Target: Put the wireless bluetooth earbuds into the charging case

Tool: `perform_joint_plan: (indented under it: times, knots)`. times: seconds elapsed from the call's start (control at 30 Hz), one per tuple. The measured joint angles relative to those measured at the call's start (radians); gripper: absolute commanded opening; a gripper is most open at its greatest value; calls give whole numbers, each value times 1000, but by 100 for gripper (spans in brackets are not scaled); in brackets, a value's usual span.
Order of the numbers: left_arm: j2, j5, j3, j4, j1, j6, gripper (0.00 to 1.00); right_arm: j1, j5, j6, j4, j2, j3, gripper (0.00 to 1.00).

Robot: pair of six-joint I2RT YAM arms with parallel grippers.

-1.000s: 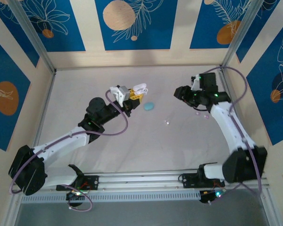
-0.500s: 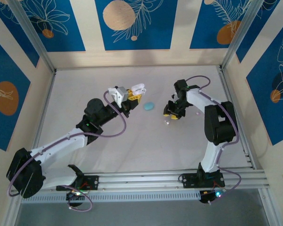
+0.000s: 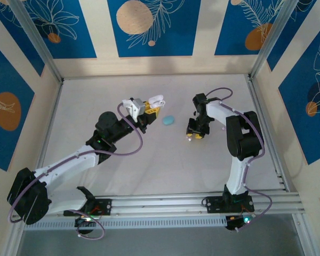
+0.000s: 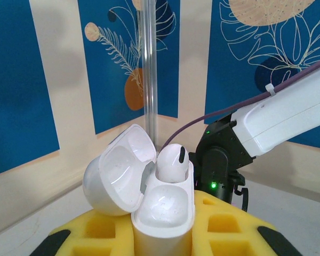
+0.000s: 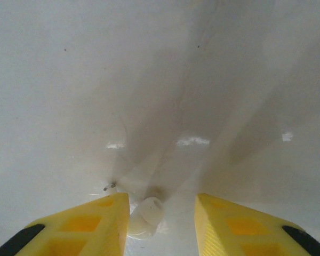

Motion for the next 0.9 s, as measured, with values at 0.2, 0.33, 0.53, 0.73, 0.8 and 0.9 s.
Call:
perform_joint_plan:
  times: [0.2, 0.33, 0.53, 0.73, 0.8, 0.9]
  knots:
    - [0, -7, 0, 0, 0, 0, 21, 38, 8, -17, -6, 0, 0, 29]
    - [0, -8, 0, -1, 0, 0, 21, 69, 22, -39, -21, 0, -2, 28]
    - [0, -14, 0, -11, 0, 0, 21, 135, 65, -126, -25, -6, -29, 27]
    - [0, -14, 0, -12, 0, 0, 21, 169, 64, -203, -21, -47, -84, 28]
    - [0, -14, 0, -14, 0, 0, 21, 169, 72, -214, -23, -61, -106, 29]
    - [0, -14, 0, -14, 0, 0, 21, 158, 73, -217, -20, -92, -140, 31]
